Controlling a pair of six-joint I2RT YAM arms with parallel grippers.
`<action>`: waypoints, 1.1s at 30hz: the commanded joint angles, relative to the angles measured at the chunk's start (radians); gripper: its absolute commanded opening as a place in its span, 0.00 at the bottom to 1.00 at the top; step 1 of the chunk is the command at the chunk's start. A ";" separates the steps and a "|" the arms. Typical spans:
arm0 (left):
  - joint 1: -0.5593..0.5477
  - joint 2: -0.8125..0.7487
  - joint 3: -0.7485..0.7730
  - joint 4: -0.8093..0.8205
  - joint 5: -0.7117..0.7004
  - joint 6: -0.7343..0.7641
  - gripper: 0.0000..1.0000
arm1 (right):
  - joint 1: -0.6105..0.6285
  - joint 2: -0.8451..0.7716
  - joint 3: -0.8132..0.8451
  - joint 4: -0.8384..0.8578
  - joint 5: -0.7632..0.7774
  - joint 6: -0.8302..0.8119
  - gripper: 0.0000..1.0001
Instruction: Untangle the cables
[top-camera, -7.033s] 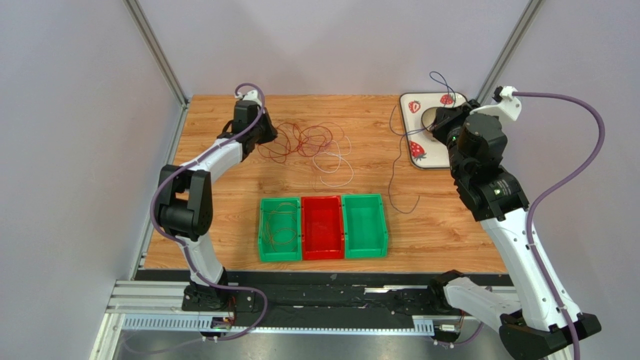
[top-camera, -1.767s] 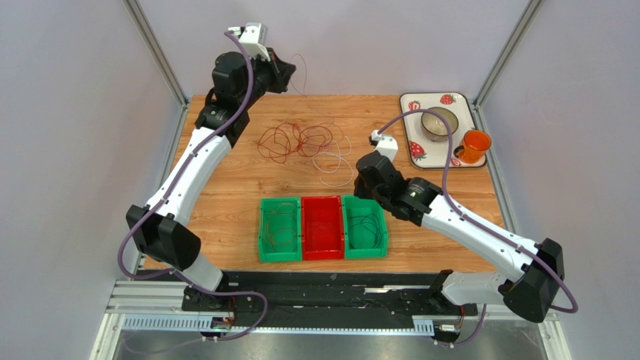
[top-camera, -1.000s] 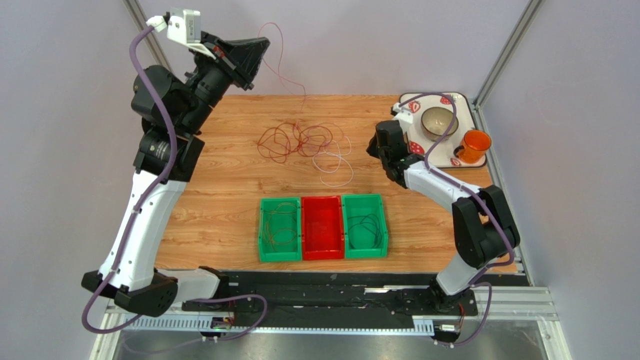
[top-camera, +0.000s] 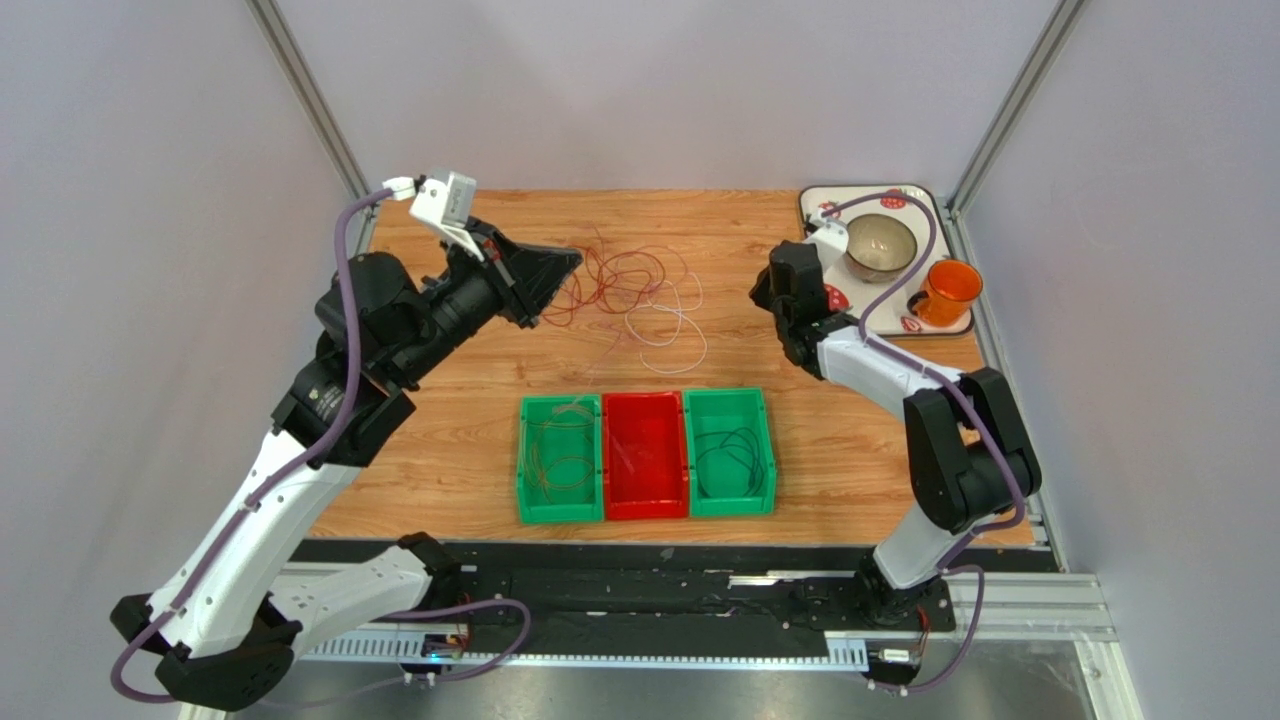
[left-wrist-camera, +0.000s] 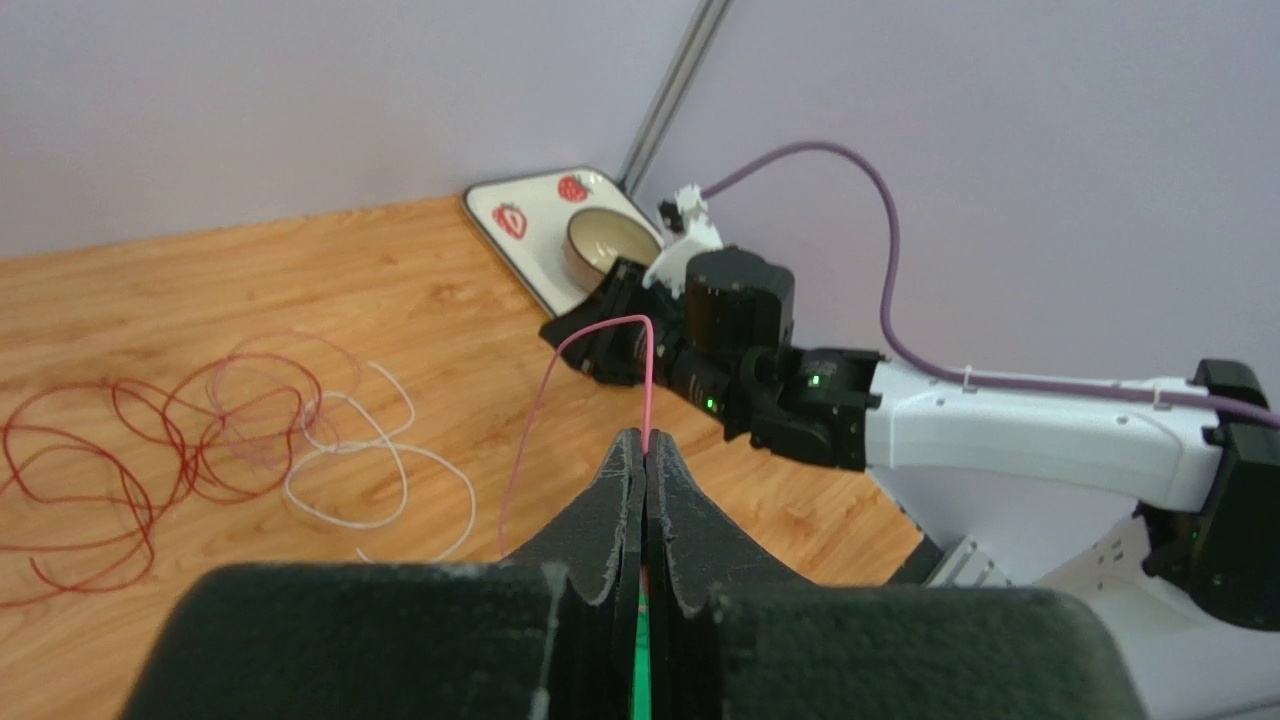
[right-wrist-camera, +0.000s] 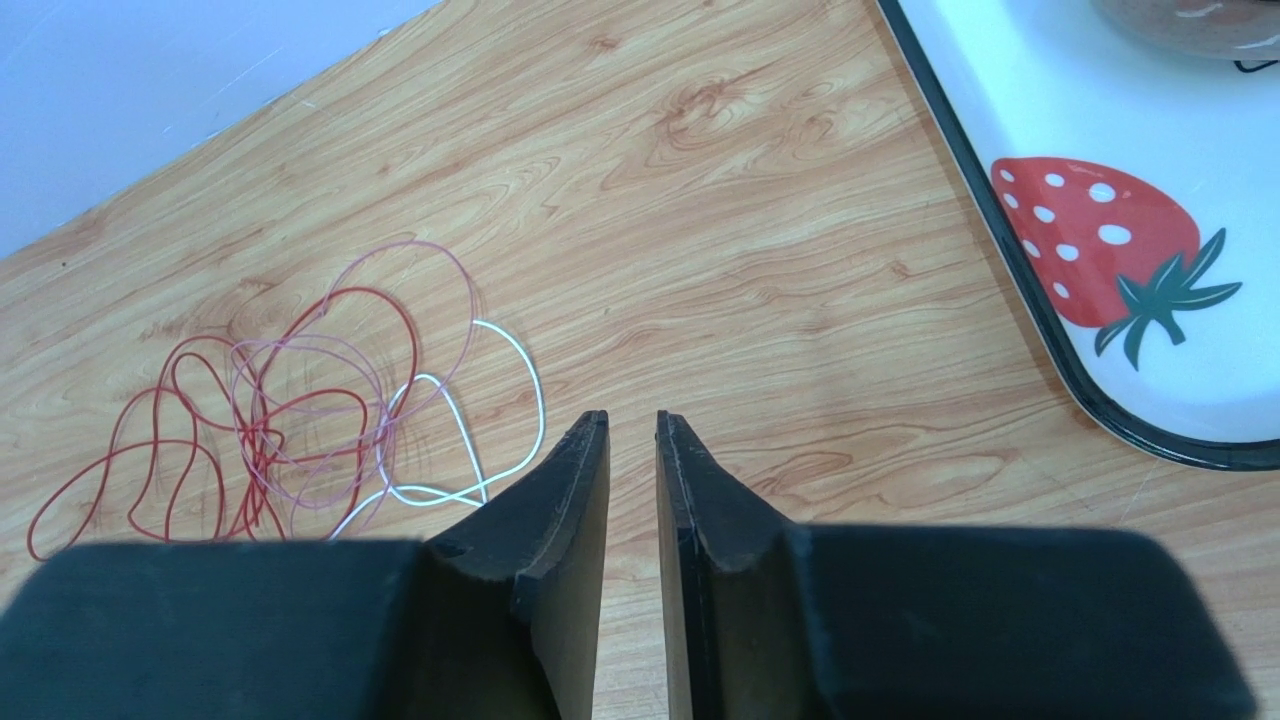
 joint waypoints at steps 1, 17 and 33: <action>-0.034 -0.022 -0.077 -0.017 -0.004 -0.038 0.00 | -0.010 -0.003 0.016 0.010 0.009 0.027 0.21; -0.143 -0.068 -0.162 -0.043 -0.049 -0.127 0.00 | -0.013 -0.004 0.017 -0.010 0.006 0.038 0.17; -0.195 -0.067 -0.303 -0.054 -0.119 -0.183 0.00 | -0.022 -0.009 0.012 -0.012 -0.022 0.044 0.16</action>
